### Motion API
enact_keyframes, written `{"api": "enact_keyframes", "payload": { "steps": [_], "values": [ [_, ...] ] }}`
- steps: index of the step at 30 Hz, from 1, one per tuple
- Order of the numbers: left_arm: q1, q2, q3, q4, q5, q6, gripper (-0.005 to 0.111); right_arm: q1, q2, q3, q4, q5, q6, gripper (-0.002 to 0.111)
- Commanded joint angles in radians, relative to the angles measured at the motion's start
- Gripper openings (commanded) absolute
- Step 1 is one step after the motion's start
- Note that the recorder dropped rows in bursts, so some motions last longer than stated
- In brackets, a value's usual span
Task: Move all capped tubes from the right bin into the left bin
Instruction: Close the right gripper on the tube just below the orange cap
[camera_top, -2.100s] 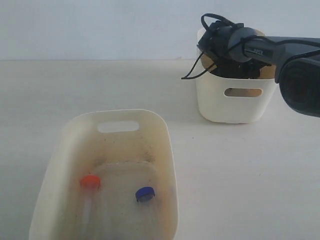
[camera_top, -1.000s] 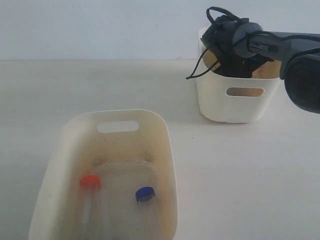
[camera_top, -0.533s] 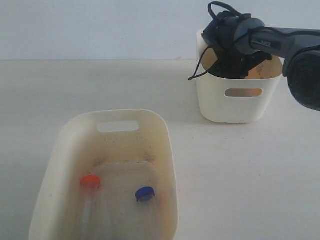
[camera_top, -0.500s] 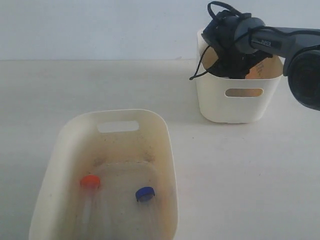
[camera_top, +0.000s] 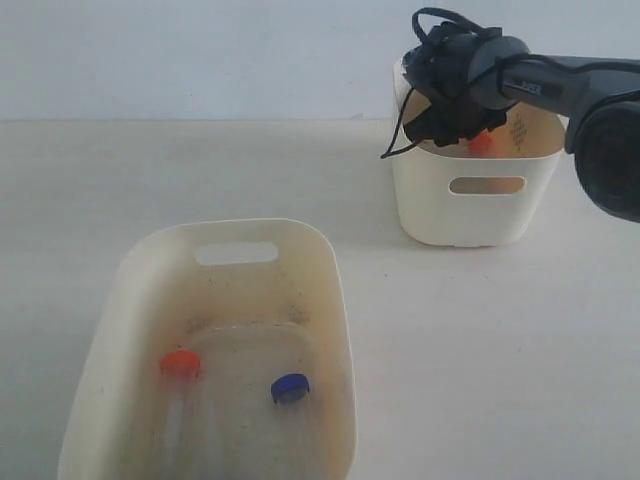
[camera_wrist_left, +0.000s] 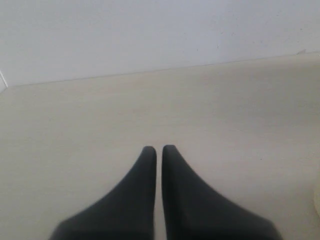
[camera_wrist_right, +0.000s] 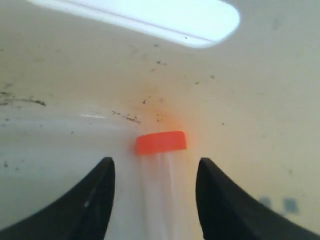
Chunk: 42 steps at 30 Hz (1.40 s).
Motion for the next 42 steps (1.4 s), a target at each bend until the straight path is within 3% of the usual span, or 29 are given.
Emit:
{"api": "enact_keyframes", "payload": {
  "steps": [1,15,30,38,40,42],
  "values": [
    [0.001,-0.002,-0.004,-0.007,-0.015,-0.012,0.004,-0.004,0.018,0.001,-0.051,-0.031,0.013,0.049],
    [0.001,-0.002,-0.004,-0.007,-0.015,-0.012,0.004,-0.034,0.053,0.001,-0.102,-0.021,0.063,0.049],
    [0.001,-0.002,-0.004,-0.007,-0.015,-0.012,0.004,-0.061,0.079,0.001,0.027,0.005,0.068,0.049],
    [0.001,-0.002,-0.004,-0.007,-0.015,-0.012,0.004,-0.061,0.095,0.001,0.186,0.039,-0.020,0.048],
    [0.001,-0.002,-0.004,-0.007,-0.015,-0.012,0.004,-0.061,0.099,0.001,0.201,0.054,-0.048,0.044],
    [0.001,-0.002,-0.004,-0.007,-0.015,-0.012,0.004,-0.061,0.100,0.001,0.206,0.070,-0.067,0.032]
  ]
}}
